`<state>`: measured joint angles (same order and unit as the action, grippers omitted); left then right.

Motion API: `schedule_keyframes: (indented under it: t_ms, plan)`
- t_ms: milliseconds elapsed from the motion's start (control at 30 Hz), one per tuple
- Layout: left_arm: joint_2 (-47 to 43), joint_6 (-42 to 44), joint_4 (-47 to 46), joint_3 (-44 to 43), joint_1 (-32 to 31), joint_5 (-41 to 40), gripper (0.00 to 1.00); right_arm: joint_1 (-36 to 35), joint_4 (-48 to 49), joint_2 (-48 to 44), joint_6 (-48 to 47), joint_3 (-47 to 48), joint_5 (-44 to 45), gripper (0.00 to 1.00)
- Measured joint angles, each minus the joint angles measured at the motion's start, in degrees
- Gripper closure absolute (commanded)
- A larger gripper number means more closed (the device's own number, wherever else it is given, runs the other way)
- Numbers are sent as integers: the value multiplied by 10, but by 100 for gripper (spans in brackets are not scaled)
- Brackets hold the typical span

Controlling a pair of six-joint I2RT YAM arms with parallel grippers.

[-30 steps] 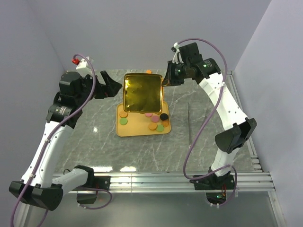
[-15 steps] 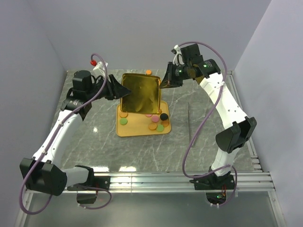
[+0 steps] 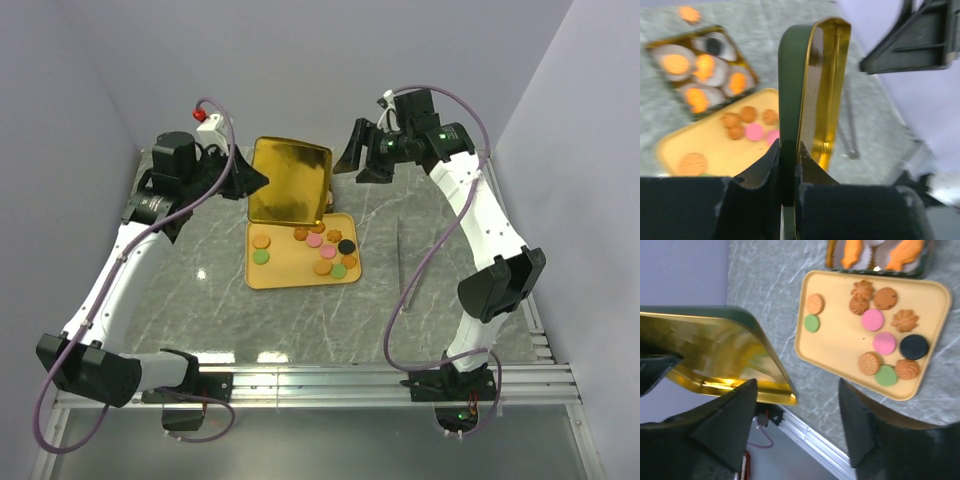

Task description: Pack the cookies

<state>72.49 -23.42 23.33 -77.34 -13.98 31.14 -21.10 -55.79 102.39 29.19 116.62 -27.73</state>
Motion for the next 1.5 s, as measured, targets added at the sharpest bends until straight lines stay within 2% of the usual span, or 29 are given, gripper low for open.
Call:
schedule_keyframes:
  t_ms: [133, 233, 533, 733, 967, 1000, 1100, 1133, 1167, 1200, 1267, 1300, 1333, 1367, 1433, 1467, 1500]
  plan:
    - [3, 77, 64, -50, -55, -139, 100, 26, 0, 0, 23, 2, -16, 14]
    - [6, 126, 100, -71, -104, -235, 100, 41, 15, 0, 64, 16, -63, 10]
    - [23, 236, 143, -89, -286, -546, 100, 32, 205, 5, 259, -5, -220, 5]
    - [50, 290, 133, -99, -374, -687, 100, 9, 241, 27, 305, -5, -249, 5]
    - [58, 354, 87, -99, -430, -799, 100, -24, 236, 37, 312, -35, -254, 5]
    - [58, 364, 80, -99, -437, -810, 100, -28, 233, 38, 313, -38, -255, 7]
    - [59, 390, 74, -99, -455, -830, 100, -33, 231, 40, 311, -38, -258, 23]
    - [59, 396, 72, -99, -460, -835, 100, -33, 231, 40, 311, -38, -259, 39]
    - [59, 403, 72, -99, -463, -836, 100, -33, 232, 40, 310, -37, -261, 48]
    - [59, 410, 77, -98, -466, -836, 100, -33, 232, 41, 313, -35, -264, 66]
    - [63, 422, 87, -96, -472, -834, 98, -33, 232, 46, 342, -26, -269, 78]
    - [67, 426, 88, -94, -475, -836, 96, -33, 229, 48, 357, -24, -270, 86]
    - [71, 428, 92, -94, -477, -836, 92, -33, 224, 49, 374, -24, -271, 90]
    - [76, 431, 100, -93, -478, -833, 83, -33, 220, 50, 381, -25, -273, 92]
    - [84, 432, 116, -93, -478, -833, 72, -32, 210, 55, 396, -26, -276, 99]
    - [86, 431, 124, -93, -477, -832, 57, -32, 205, 58, 396, -27, -279, 100]
    - [89, 427, 131, -93, -476, -828, 49, -33, 205, 59, 391, -28, -280, 100]
